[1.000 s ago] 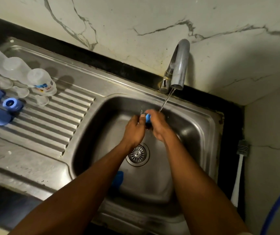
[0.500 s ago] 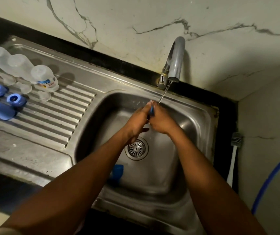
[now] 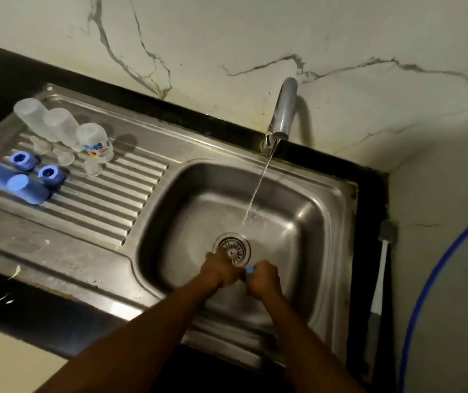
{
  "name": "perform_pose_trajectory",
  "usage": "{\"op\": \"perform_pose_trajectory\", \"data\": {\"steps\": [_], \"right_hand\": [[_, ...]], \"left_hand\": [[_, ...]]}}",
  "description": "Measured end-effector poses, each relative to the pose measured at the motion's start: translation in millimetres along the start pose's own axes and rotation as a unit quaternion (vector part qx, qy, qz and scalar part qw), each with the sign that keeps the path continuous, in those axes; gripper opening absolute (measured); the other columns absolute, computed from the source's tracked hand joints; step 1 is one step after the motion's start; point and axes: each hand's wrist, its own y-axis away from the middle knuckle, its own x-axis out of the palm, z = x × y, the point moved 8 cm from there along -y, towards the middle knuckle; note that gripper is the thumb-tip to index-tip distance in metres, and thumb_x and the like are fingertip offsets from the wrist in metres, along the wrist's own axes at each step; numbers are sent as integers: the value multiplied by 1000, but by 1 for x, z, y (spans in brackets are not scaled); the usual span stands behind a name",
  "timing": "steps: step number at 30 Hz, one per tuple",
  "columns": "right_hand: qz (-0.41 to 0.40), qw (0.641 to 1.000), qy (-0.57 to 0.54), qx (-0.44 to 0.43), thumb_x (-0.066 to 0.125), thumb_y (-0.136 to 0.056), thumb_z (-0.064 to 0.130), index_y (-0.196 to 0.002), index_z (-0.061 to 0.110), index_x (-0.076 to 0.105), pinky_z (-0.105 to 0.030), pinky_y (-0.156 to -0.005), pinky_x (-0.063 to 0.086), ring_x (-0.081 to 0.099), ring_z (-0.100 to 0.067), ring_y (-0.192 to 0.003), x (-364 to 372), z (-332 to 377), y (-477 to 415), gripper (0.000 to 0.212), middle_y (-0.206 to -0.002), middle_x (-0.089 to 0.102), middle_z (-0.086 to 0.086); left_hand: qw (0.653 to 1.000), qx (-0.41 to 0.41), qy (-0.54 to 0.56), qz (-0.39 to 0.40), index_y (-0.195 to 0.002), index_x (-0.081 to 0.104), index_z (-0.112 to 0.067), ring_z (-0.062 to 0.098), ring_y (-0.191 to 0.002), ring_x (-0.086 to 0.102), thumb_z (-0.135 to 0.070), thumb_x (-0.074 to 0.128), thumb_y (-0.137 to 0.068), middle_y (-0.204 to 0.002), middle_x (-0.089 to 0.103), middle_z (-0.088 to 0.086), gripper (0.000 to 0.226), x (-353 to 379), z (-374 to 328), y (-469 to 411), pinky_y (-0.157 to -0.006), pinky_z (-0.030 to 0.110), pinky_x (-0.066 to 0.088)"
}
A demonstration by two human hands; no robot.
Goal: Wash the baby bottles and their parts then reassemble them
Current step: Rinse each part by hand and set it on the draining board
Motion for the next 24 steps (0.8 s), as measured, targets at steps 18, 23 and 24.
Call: {"op": "perform_pose_trajectory", "data": {"steps": [18, 23, 24], "right_hand": [[-67, 986, -148, 25, 68, -90, 14, -106, 5, 72, -25, -69, 50, 69, -28, -103, -29, 50, 19, 18, -105, 72, -13], [-241, 910, -282, -183, 54, -96, 0, -128, 7, 62, -6, -75, 43, 65, -1, -93, -133, 128, 94, 33, -102, 64, 6], [-290, 873, -320, -227, 54, -96, 3, -132, 12, 59, -5, -81, 45, 63, 5, -97, -152, 138, 115, 37, -109, 63, 8]], "left_hand": [[992, 80, 70, -62, -143, 44, -6, 27, -128, 56, -39, 62, -96, -140, 56, 13, 61, -34, -11, 31, -102, 26, 43], [890, 346, 225, -191, -150, 39, -20, 6, -128, 52, -30, 41, -106, -143, 52, -2, 45, -96, -74, 132, -109, 25, 41], [846, 421, 254, -206, -149, 41, -18, 4, -127, 52, -26, 42, -106, -141, 53, -4, 44, -116, -86, 160, -107, 22, 42]]}}
